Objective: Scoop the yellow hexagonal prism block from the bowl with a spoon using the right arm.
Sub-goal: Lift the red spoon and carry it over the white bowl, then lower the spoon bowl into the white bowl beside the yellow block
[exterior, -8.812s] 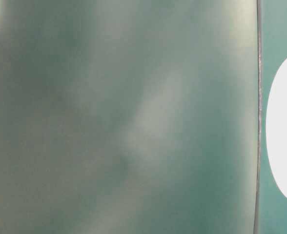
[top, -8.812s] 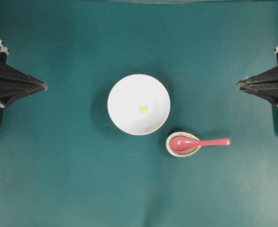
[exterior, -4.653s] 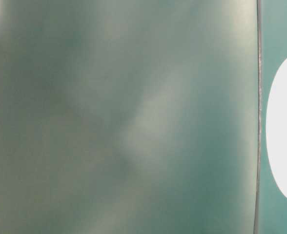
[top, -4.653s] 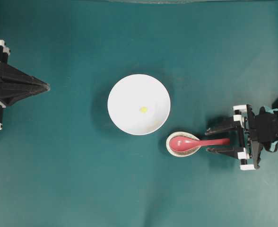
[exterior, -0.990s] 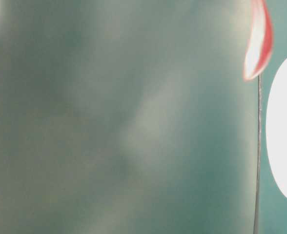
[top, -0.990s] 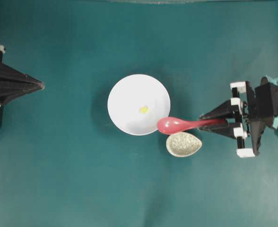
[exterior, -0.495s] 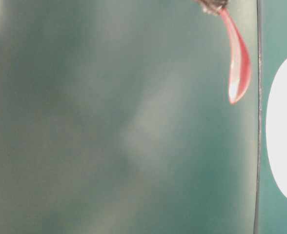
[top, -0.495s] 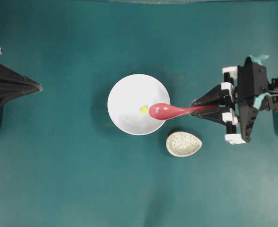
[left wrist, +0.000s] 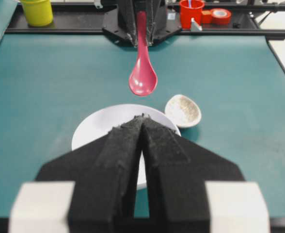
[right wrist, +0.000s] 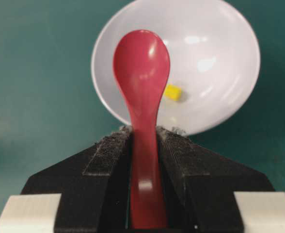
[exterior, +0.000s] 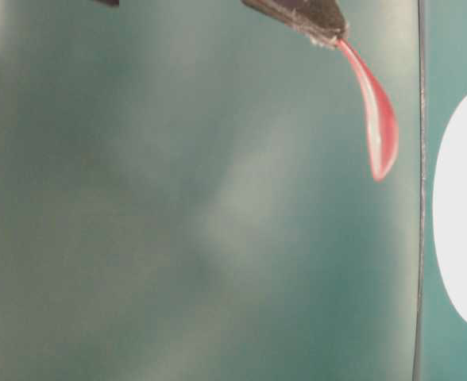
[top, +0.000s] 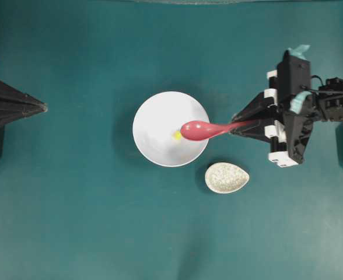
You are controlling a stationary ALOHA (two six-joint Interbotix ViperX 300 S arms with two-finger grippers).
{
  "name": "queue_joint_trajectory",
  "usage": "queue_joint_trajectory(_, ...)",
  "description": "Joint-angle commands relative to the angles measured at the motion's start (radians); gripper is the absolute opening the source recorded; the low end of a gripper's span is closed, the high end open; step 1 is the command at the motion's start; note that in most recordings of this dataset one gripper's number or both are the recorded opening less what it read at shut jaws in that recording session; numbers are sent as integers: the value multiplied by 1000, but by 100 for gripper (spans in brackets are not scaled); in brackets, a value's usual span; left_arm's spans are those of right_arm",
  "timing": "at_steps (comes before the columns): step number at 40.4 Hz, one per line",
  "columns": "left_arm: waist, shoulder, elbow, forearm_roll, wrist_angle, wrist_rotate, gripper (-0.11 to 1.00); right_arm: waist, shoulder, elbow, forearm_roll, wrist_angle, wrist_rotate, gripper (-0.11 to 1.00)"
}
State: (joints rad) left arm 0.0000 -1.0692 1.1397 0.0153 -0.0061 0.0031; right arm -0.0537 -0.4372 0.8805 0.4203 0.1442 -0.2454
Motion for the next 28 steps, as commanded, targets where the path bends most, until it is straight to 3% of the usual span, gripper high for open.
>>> queue_joint_trajectory(1,3,21,-21,3,-3,5,2,-12,14,-55,-2,49,5,23)
queue_joint_trajectory(28,20,25,-20,3,-2,3,2,-103,273,-368,-12,506,86,23)
